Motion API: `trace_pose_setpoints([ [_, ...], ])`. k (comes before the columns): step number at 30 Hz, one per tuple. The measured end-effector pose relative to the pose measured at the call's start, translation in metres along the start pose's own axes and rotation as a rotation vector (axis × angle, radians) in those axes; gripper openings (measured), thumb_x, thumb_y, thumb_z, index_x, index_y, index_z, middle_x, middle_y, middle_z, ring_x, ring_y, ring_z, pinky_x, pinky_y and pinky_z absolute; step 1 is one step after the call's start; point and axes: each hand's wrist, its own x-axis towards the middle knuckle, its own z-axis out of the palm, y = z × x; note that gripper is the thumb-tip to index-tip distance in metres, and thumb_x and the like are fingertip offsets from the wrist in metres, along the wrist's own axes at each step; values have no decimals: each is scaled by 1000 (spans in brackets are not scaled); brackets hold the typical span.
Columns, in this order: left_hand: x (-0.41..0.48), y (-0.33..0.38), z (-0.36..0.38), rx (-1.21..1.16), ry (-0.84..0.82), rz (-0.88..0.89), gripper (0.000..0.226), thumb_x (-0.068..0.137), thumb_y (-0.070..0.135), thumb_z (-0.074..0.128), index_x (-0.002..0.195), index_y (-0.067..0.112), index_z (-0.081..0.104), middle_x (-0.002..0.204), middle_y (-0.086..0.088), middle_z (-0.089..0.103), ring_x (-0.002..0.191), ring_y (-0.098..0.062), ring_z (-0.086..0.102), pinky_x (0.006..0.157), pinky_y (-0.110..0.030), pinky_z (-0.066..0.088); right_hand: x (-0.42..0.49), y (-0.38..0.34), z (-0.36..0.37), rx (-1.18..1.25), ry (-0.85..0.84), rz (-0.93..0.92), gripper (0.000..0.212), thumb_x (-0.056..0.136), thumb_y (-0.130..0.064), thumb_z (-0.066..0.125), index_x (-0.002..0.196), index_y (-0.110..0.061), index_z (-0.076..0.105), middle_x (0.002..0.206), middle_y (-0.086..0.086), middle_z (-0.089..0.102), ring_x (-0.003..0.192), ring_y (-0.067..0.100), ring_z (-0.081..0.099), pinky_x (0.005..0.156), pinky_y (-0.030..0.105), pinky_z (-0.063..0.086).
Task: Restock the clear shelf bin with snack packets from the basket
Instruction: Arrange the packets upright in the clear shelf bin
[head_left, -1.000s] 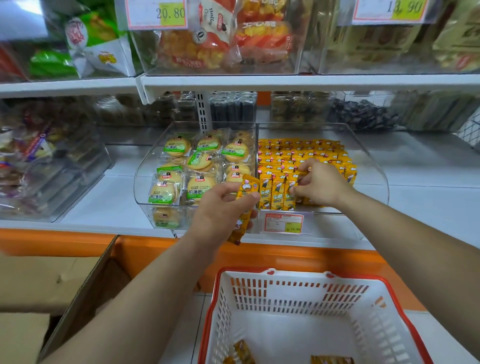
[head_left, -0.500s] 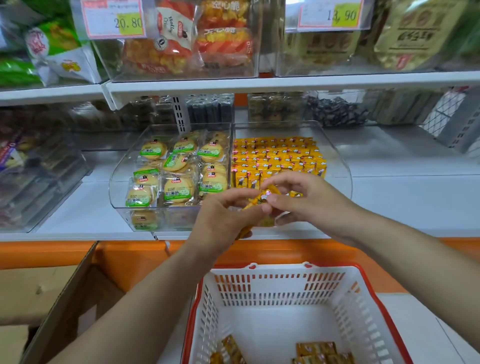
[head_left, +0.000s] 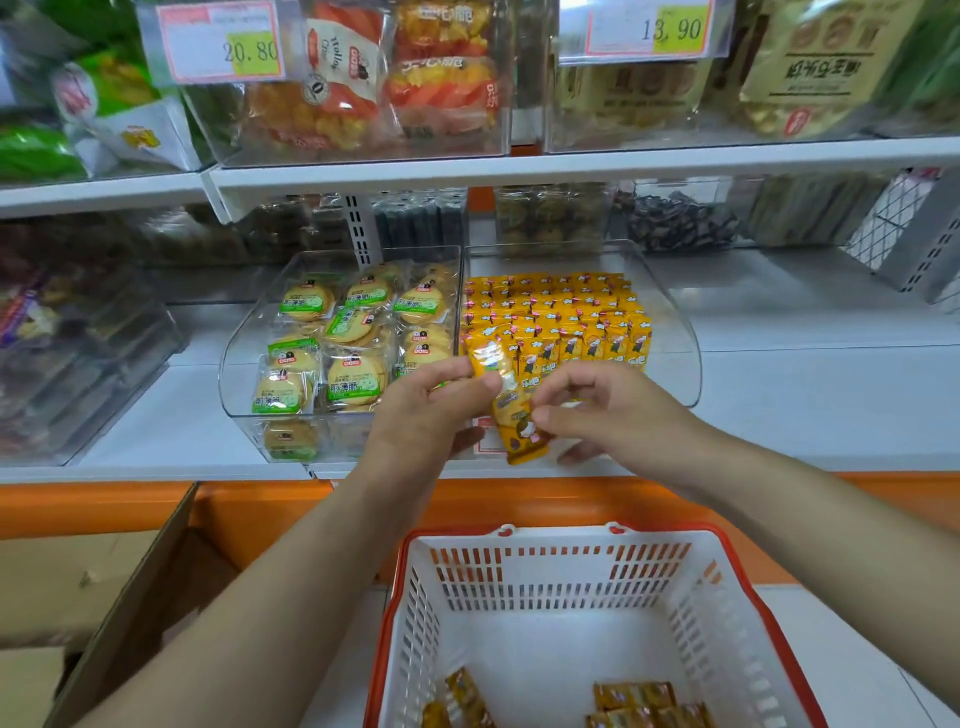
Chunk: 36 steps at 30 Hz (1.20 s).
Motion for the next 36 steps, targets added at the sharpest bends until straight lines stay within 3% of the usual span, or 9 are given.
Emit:
trace_pose_setpoints([
  [4,0,-1,1,-4,17,2,40,83,30,76,119,15,67,82,5,77,74,-7,72,74,-31,50,6,-7,6,22,69,-12,32,91,-24,70,120,-33,61,95,-7,72,87,14,73,74,42,63],
  [7,3,-3,1,1,24,21,62,71,35,78,128,16,67,99,-1,80,90,-14,76,74,-25,56,9,-12,9,13,24,-13,49,94,-28,66,137,-46,48,107,-4,65,86,11,72,64,32,61],
  [13,11,-3,1,160,61,154,39,72,30,81,109,22,71,88,1,79,86,-14,75,73,-23,61,26,-14,-14,-65,38,-87,36,86,-19,75,114,-37,61,82,-9,65,71,15,69,63,36,61],
  [17,21,-9,-13,588,216,235,37,84,31,83,116,30,63,101,10,68,93,-16,68,80,-41,63,51,0,-51,-191,298,-93,36,82,-9,78,103,-34,63,85,-3,62,67,25,69,71,51,61],
  [20,26,-20,-22,811,242,173,61,84,44,81,136,25,56,121,7,65,107,-17,64,89,-46,59,74,24,-64,-434,401,-66,37,77,-11,82,98,-34,62,90,-5,61,79,25,67,70,39,57],
  [22,30,-28,-25,976,221,147,72,85,54,76,143,21,51,129,3,66,114,-20,63,97,-48,54,87,40,-62,-506,381,-32,37,75,-9,83,99,-29,62,85,-6,58,78,21,60,67,29,49],
  [28,38,-40,-17,1221,217,145,61,83,71,66,128,31,54,116,11,73,110,-16,66,113,-47,35,114,67,-45,-671,309,21,37,78,-9,82,105,-24,63,79,-5,59,73,18,59,55,20,43],
  [32,41,-42,-16,1218,248,137,62,80,72,68,125,30,53,115,11,72,108,-16,66,112,-47,36,120,71,-40,-808,339,47,44,80,-15,80,121,-17,62,89,2,65,92,26,63,73,26,45],
  [36,39,-37,-16,1195,232,97,66,79,73,68,126,30,53,115,10,71,107,-17,66,111,-48,38,115,64,-36,-897,380,77,56,82,-19,79,130,-13,51,95,12,70,92,32,66,73,34,52],
])
